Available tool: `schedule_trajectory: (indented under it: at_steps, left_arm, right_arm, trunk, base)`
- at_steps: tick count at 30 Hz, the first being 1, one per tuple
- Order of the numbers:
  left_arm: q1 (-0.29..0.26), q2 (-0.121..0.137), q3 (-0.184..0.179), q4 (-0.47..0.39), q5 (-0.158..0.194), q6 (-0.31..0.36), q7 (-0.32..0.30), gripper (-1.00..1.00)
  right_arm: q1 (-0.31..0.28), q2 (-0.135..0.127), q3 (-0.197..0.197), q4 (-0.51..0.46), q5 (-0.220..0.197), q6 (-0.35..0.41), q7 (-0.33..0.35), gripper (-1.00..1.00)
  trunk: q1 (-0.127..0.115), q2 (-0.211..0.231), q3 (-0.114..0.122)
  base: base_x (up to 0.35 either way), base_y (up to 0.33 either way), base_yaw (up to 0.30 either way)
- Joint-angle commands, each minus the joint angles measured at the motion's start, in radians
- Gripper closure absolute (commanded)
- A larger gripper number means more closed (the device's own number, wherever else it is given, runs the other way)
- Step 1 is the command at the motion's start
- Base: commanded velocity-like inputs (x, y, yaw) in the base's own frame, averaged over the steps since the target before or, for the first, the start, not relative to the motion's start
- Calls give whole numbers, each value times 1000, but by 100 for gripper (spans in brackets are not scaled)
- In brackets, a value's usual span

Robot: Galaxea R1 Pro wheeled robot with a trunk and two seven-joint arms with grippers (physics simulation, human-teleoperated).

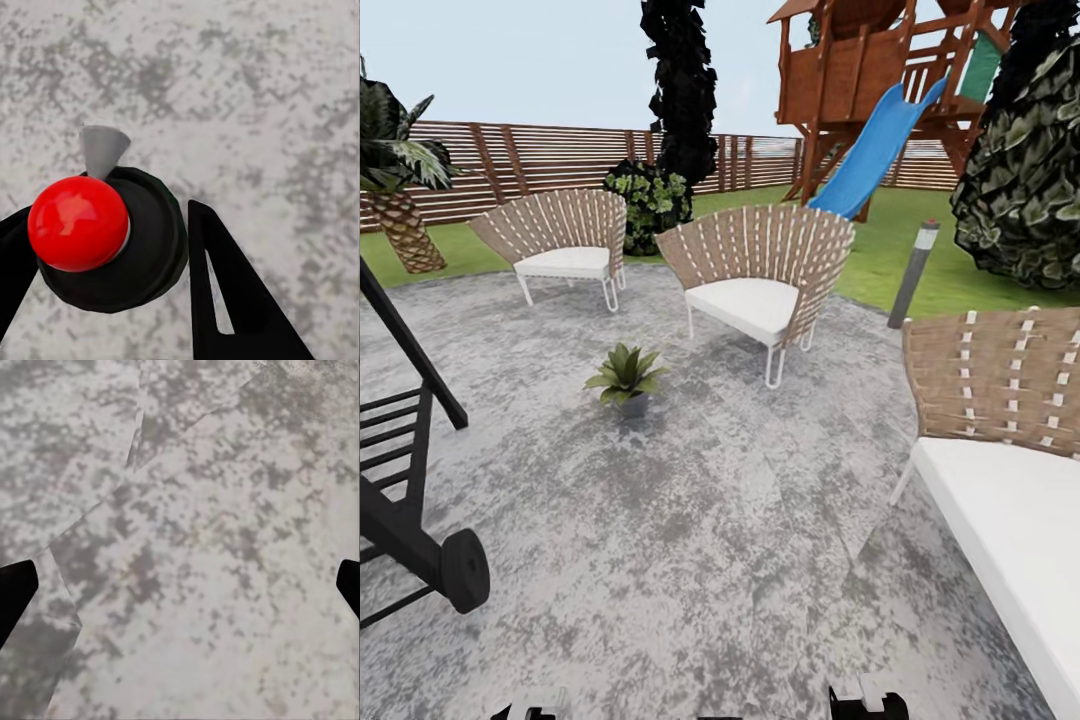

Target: Pick up the pesticide atomizer in the garden and spray insectifuge to fully cover both potted plants in the garden.

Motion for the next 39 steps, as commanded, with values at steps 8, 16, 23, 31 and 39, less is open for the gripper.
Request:
schedule_trajectory:
  at_steps: [8,16,23,31,39]
  left_arm:
    - [-1,0,9,1,-6,-3,-3,100]
    - [-1,0,9,1,-6,-3,-3,100]
    - [-1,0,10,1,-5,-3,-3,100]
    - [-1,0,10,1,-5,-3,-3,100]
    - [-1,0,10,2,-5,-3,-3,100]
  right_arm:
    - [0,0,9,-1,-6,-1,-4,-100]
    - [0,0,9,-1,-6,-1,-4,-100]
    - [0,0,9,-1,-6,-1,-4,-100]
    - [0,0,9,-1,-6,-1,-4,-100]
    - [0,-2,9,0,-5,-1,-5,-100]
  trunk:
    - [0,0,-1]
    - [0,0,-1]
    - [0,0,-1]
    - [0,0,-1]
    - [0,0,-1]
  base:
    - [270,-159,277]
    - [273,-168,213]
    - [287,-168,27]
    - [296,-162,237]
    - [309,-140,165]
